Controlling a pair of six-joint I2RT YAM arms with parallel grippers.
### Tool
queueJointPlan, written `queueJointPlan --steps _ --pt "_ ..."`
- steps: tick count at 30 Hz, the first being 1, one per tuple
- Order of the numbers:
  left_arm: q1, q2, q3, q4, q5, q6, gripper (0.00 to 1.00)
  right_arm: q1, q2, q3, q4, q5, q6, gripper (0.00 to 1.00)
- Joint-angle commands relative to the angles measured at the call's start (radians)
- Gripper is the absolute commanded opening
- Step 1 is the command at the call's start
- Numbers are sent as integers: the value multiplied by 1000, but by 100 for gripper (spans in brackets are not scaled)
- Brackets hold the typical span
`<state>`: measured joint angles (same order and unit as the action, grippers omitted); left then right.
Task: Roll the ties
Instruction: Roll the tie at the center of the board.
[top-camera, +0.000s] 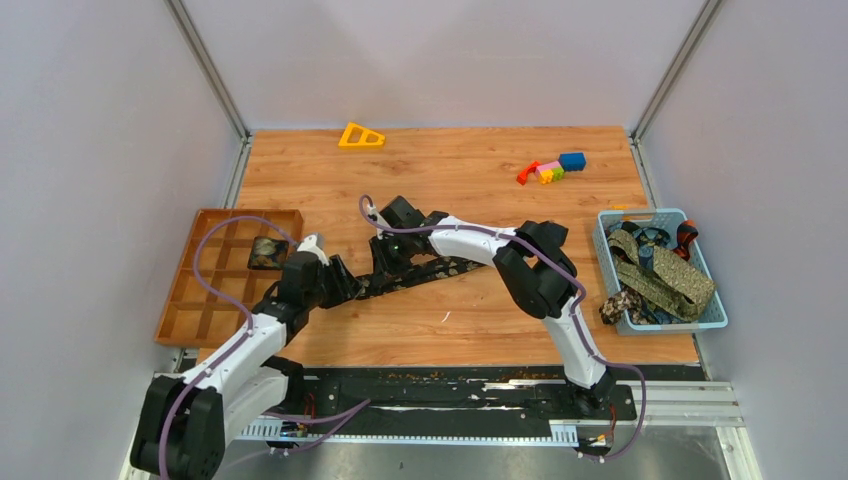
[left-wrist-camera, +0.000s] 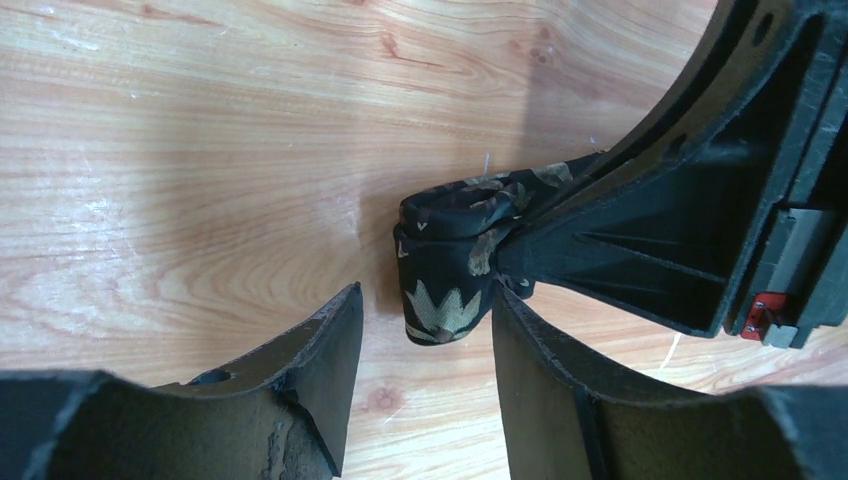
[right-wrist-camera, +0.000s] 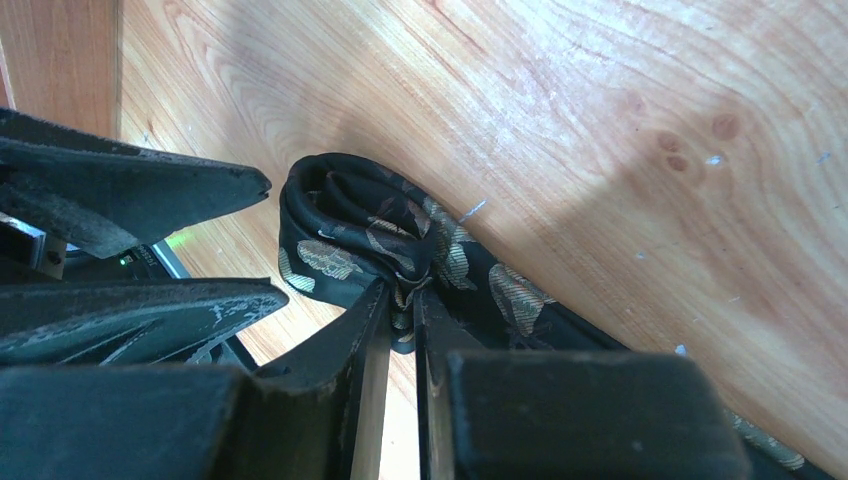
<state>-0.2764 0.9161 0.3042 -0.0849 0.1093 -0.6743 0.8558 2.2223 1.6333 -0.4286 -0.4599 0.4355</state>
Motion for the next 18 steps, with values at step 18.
queueJointPlan --steps 18 --pt "74 233 -62 323 170 -13 45 -11 29 -23 10 34 -30 13"
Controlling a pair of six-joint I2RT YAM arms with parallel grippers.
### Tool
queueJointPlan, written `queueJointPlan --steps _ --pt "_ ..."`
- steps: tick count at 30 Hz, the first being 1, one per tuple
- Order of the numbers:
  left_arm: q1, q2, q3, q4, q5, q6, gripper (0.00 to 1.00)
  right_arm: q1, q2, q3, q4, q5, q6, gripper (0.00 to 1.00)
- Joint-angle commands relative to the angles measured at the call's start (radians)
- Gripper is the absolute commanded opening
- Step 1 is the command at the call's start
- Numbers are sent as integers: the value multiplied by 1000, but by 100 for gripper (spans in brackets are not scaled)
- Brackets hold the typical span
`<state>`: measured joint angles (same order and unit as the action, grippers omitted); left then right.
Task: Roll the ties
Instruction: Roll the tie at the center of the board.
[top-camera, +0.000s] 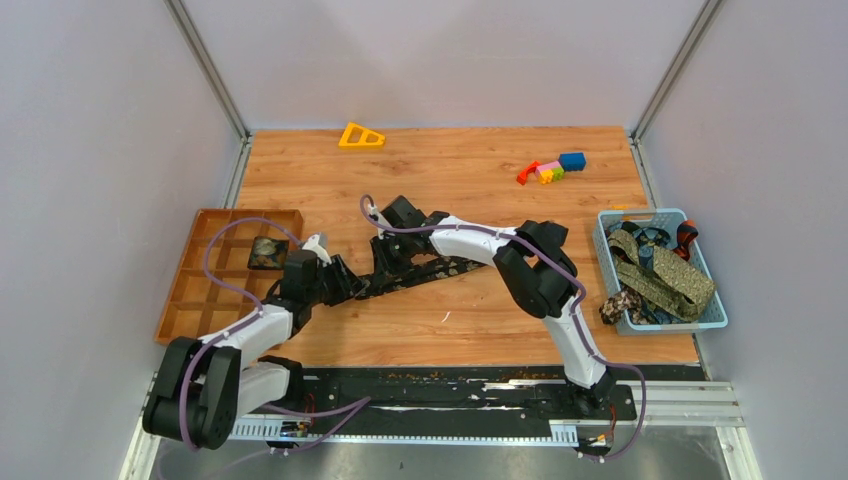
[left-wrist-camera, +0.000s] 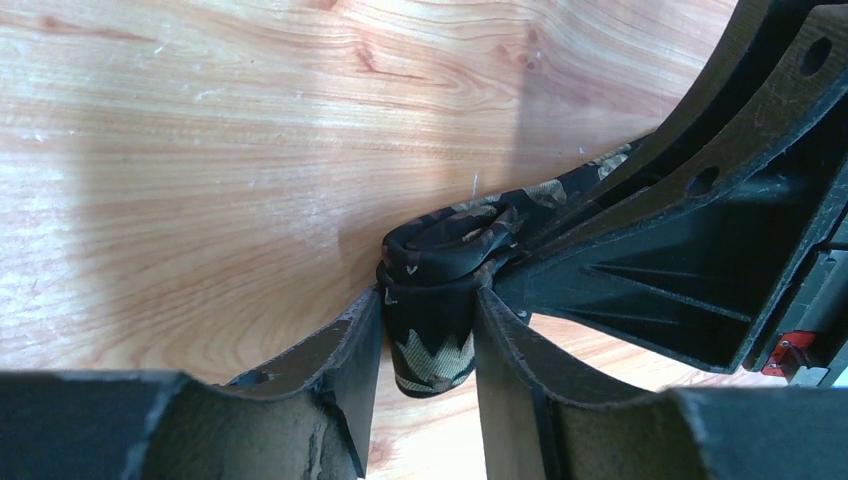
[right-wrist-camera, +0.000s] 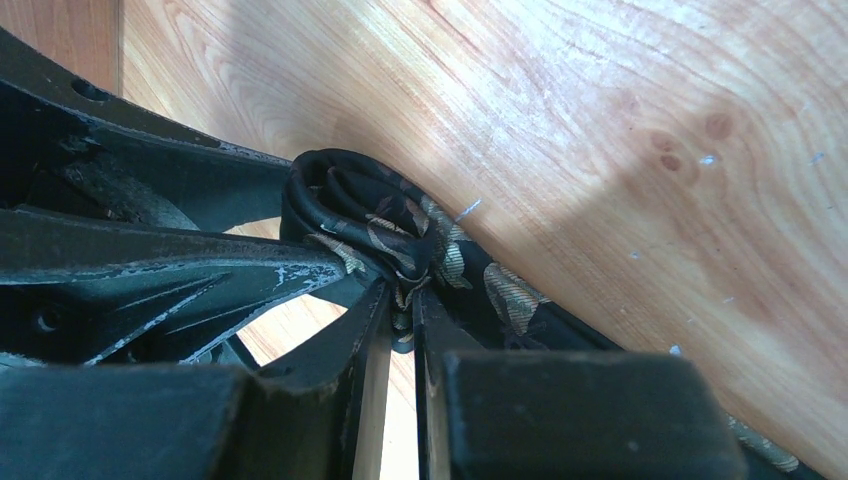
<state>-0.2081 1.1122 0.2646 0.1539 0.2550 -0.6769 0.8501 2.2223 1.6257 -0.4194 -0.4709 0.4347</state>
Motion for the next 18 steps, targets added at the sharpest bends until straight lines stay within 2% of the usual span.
queueJointPlan --steps 1,4,10,15,18 --pt "5 51 -20 98 29 -13 44 -5 29 -12 1 42 -28 13" --pt "6 92 -17 130 42 -20 40 -6 26 3 -5 39 -23 13" --pt "6 118 -13 133 63 -17 24 -5 2 35 -39 41 -36 19" --pt "6 23 12 -29 4 7 20 -6 -44 48 -65 43 -47 29" --pt "4 -49 36 -159 -46 22 19 -7 -77 53 -75 43 -47 31"
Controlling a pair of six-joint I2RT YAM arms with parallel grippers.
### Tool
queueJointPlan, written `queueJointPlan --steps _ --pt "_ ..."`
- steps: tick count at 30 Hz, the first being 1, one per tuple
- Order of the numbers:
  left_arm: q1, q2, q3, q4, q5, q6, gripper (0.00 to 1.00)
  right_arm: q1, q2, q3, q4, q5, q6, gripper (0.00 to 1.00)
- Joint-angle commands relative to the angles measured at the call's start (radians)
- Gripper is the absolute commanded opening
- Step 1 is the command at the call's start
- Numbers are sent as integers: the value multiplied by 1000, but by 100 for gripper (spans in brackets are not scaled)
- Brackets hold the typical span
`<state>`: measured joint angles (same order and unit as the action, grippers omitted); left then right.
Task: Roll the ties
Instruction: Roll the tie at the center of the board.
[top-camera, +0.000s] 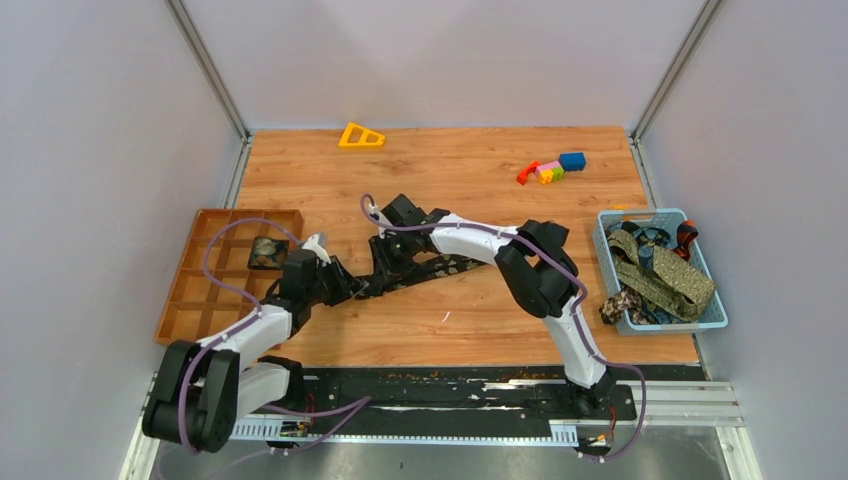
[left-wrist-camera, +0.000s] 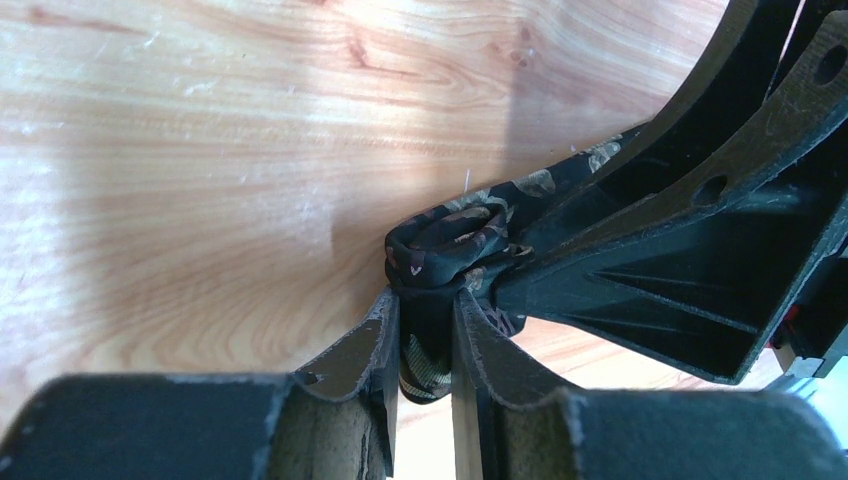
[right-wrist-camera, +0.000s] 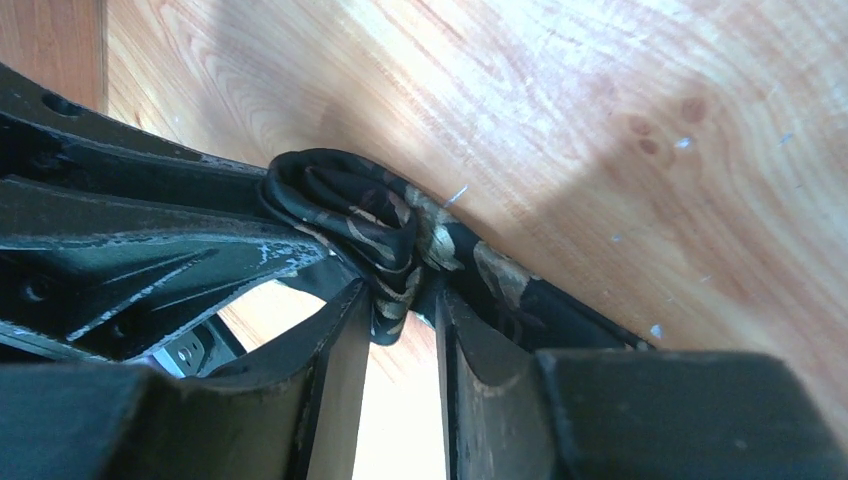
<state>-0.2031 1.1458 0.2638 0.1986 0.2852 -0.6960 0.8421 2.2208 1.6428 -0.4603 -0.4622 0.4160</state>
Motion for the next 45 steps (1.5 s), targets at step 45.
queueJointPlan --steps 45 --pt "1 -176 211 -573 -183 126 14 12 -167 -181 -98 422 119 13"
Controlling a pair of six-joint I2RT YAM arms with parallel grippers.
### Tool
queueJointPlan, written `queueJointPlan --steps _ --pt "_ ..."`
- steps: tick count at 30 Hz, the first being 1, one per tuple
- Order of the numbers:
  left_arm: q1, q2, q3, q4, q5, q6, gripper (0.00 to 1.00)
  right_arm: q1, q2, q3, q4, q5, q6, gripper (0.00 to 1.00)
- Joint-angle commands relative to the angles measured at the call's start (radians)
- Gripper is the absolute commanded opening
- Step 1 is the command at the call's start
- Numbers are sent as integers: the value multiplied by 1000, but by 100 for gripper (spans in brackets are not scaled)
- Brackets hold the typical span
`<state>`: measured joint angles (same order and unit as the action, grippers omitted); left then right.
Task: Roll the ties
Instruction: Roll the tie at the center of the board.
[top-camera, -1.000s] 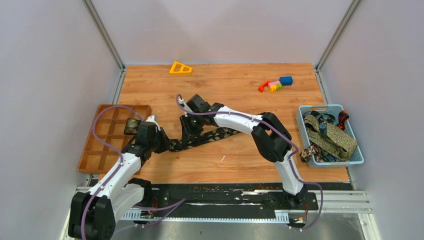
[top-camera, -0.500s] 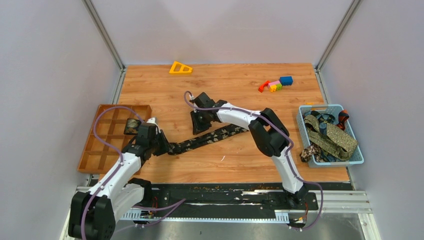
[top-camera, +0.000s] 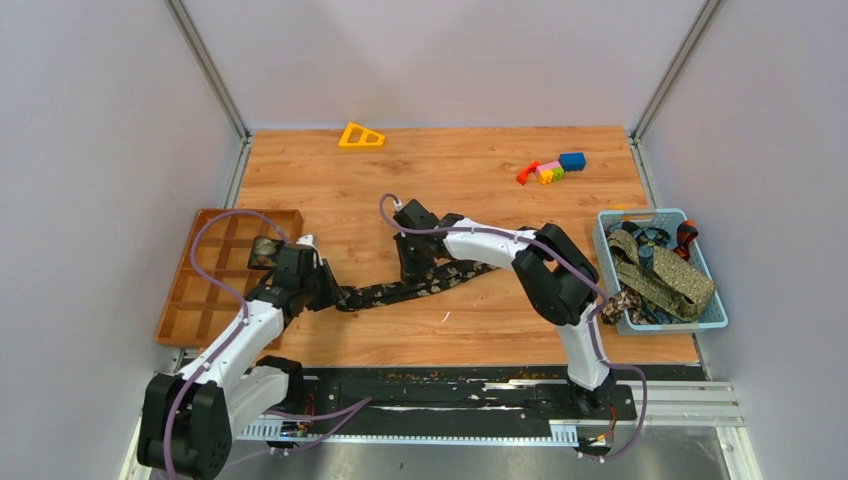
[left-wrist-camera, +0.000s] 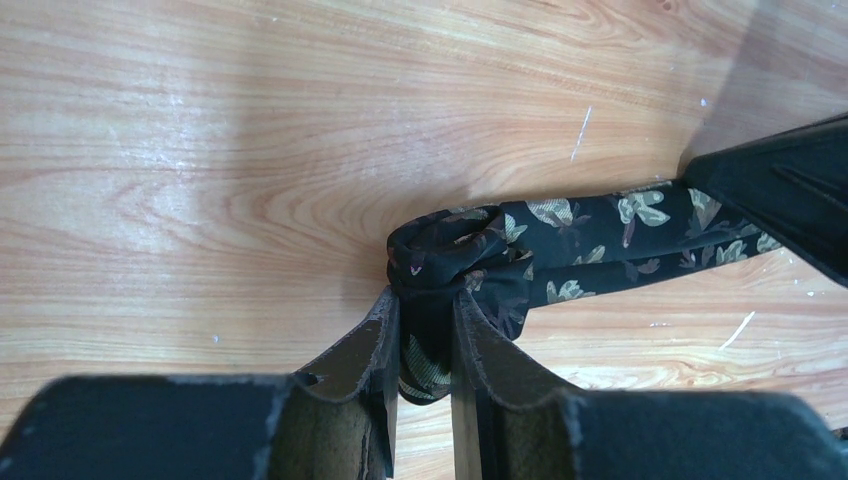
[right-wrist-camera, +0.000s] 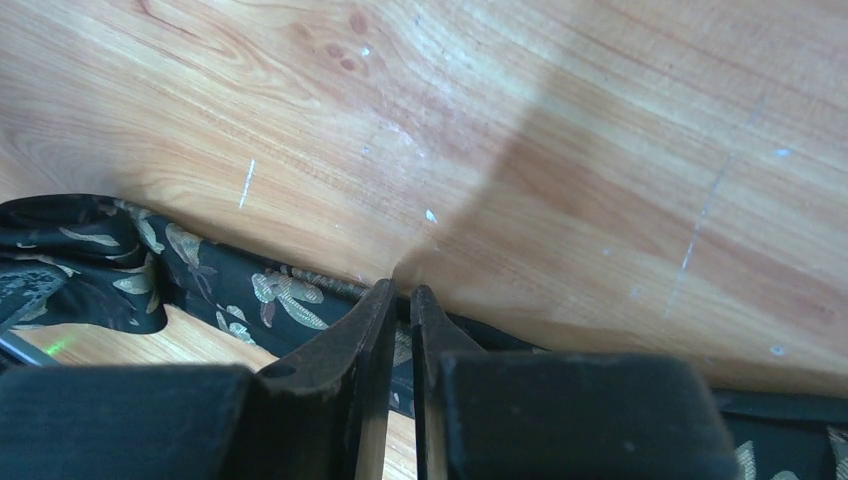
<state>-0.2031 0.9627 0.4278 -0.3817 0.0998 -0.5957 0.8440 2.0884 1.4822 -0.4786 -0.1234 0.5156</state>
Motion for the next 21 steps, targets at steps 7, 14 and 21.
queueJointPlan --steps 7,14,21 --pt "-2 14 56 -5 -6 27 13 24 -40 72 -111 83 -25 16" --pt "-18 29 105 -60 -58 29 13 50 -50 135 -10 -132 -119 29" --pt "-55 40 149 -108 -117 24 13 87 -10 128 162 -353 -61 23"
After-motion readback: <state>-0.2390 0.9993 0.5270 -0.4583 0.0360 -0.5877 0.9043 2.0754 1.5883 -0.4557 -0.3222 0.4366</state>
